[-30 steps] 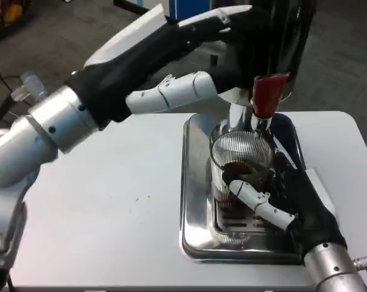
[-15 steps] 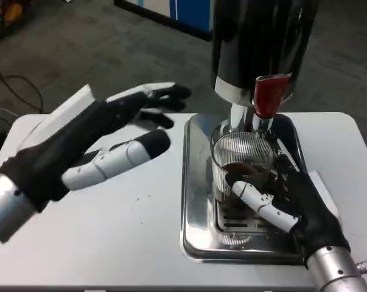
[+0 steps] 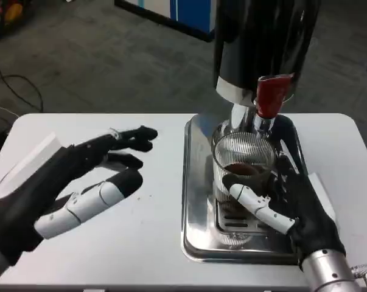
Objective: Grasp the cup under the faucet to collect the drink, then remove the cup.
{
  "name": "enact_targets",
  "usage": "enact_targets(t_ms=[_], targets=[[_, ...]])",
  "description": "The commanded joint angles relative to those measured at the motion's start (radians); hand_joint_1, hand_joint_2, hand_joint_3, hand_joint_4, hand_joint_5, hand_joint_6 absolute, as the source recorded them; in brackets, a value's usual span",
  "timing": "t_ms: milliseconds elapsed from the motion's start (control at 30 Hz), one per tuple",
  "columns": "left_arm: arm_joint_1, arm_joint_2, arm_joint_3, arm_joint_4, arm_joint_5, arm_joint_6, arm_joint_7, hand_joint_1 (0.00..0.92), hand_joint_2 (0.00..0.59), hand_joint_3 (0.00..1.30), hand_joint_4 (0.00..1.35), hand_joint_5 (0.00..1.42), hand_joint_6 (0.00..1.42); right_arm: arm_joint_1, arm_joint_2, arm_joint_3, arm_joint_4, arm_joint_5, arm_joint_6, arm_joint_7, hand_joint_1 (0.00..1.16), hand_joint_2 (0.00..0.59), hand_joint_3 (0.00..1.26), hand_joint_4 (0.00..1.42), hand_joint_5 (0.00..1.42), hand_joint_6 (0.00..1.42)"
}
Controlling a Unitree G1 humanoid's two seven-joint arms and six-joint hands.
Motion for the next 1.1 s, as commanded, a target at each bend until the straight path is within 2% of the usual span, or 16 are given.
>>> enact_targets(t_ms=[33, 267, 733, 867, 1100], targets=[[0.047, -0.008, 0.016, -0.044, -0.011, 0.023, 0.02, 0.022, 0.122, 0.27, 0.25, 0.34, 0.32, -0.006, 0.016, -0.002, 0.025, -0.003, -0.011, -0.021, 0.67, 0.192, 0.0, 0.03, 0.18, 0.08], [0.109, -0.017, 0.026, -0.094, -0.011, 0.048, 0.028, 0.023, 0.124, 0.3, 0.26, 0.34, 0.32, -0.028, 0.036, -0.009, 0.06, -0.006, -0.012, -0.051, 0.69, 0.183, 0.0, 0.0, 0.16, 0.05], [0.161, -0.014, 0.065, -0.106, -0.023, 0.054, 0.018, 0.026, 0.127, 0.32, 0.28, 0.34, 0.31, -0.049, 0.08, 0.024, 0.111, -0.049, -0.022, -0.114, 0.69, 0.182, 0.0, 0.0, 0.16, 0.04], [0.173, -0.012, 0.073, -0.103, -0.027, 0.051, 0.015, 0.026, 0.127, 0.32, 0.28, 0.34, 0.31, -0.05, 0.093, 0.033, 0.129, -0.058, -0.032, -0.137, 0.69, 0.182, 0.0, 0.01, 0.18, 0.06], [0.196, -0.009, 0.085, -0.106, -0.036, 0.05, 0.012, 0.013, 0.135, 0.35, 0.3, 0.33, 0.3, -0.052, 0.118, 0.052, 0.157, -0.092, -0.033, -0.178, 0.73, 0.178, 0.0, 0.09, 0.3, 0.17]])
